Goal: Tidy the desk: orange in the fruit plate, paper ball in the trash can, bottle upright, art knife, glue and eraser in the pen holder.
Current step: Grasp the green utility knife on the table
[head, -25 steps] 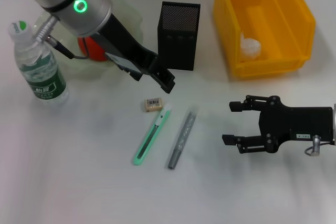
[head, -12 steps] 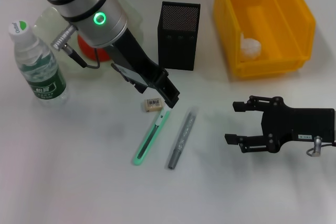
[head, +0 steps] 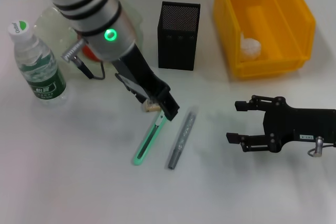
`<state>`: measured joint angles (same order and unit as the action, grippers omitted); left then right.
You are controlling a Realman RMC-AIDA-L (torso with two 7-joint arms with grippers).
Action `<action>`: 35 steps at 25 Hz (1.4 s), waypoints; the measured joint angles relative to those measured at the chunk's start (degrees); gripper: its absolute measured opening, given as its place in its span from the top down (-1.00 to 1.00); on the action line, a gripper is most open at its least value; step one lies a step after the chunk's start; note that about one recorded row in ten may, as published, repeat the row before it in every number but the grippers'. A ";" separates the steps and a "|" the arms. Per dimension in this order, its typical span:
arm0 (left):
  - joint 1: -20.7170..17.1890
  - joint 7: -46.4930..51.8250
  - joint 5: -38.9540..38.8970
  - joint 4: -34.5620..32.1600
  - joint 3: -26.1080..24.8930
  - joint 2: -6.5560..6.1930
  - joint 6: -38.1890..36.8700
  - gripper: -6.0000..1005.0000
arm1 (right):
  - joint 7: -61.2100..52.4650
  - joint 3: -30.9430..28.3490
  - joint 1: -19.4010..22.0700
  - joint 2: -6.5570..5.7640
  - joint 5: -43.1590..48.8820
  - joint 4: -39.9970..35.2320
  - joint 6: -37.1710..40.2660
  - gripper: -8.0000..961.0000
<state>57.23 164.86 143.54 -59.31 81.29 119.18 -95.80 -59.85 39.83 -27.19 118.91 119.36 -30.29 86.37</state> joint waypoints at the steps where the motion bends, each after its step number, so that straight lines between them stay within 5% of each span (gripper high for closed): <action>1: -0.05 0.01 -0.34 0.18 1.47 0.00 0.61 -0.59 | 0.00 -0.05 0.08 0.00 -0.03 0.00 0.00 -0.70; 13: -0.89 -0.08 -2.50 1.14 11.90 0.00 6.89 -0.59 | 0.09 -0.20 0.68 0.06 -0.10 -0.05 0.37 -0.70; 35: -2.06 -1.12 -2.57 4.59 17.04 0.00 12.21 -0.59 | 1.11 -1.07 1.28 0.09 -0.19 -0.23 0.99 -0.70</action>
<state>55.17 163.74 140.97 -54.72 98.33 119.18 -83.59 -58.74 38.76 -25.91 119.00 119.17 -30.52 87.36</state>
